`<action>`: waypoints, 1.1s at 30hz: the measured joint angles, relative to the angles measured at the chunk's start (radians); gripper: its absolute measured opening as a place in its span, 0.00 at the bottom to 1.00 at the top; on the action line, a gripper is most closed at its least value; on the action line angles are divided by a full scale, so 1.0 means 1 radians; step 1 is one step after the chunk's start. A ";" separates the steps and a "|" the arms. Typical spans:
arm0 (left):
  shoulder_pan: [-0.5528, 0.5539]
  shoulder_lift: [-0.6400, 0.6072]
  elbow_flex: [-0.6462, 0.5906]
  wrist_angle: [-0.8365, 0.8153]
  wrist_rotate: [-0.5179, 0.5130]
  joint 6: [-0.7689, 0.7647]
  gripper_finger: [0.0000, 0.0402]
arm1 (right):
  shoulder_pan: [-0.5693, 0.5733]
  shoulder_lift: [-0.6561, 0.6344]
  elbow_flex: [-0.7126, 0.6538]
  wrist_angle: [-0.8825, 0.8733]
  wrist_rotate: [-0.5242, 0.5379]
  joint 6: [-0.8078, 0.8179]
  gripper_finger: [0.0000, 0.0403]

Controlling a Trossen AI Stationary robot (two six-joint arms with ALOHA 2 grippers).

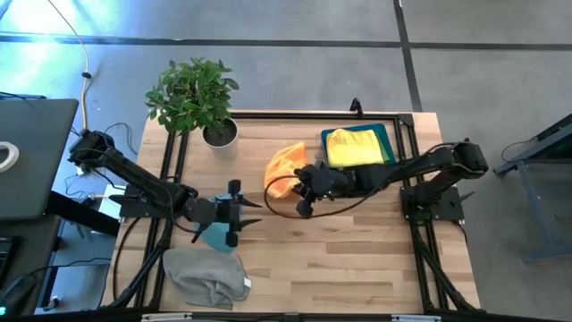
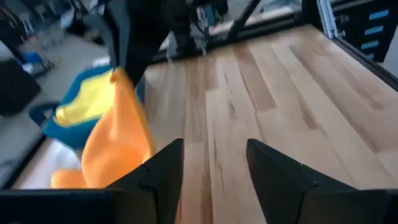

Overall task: Fold microfiber towels
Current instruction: Fold the orange microfiber cloth

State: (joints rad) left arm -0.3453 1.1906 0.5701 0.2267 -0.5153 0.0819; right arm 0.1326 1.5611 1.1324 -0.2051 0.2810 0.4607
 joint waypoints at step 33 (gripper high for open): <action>0.198 0.405 0.040 0.390 -0.557 0.018 0.45 | -0.002 0.002 0.084 -0.061 0.135 -0.043 0.00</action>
State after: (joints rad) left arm -0.1474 1.5954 0.6106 0.6166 -1.0725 0.0999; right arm 0.1307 1.5627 1.2163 -0.2663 0.4164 0.4179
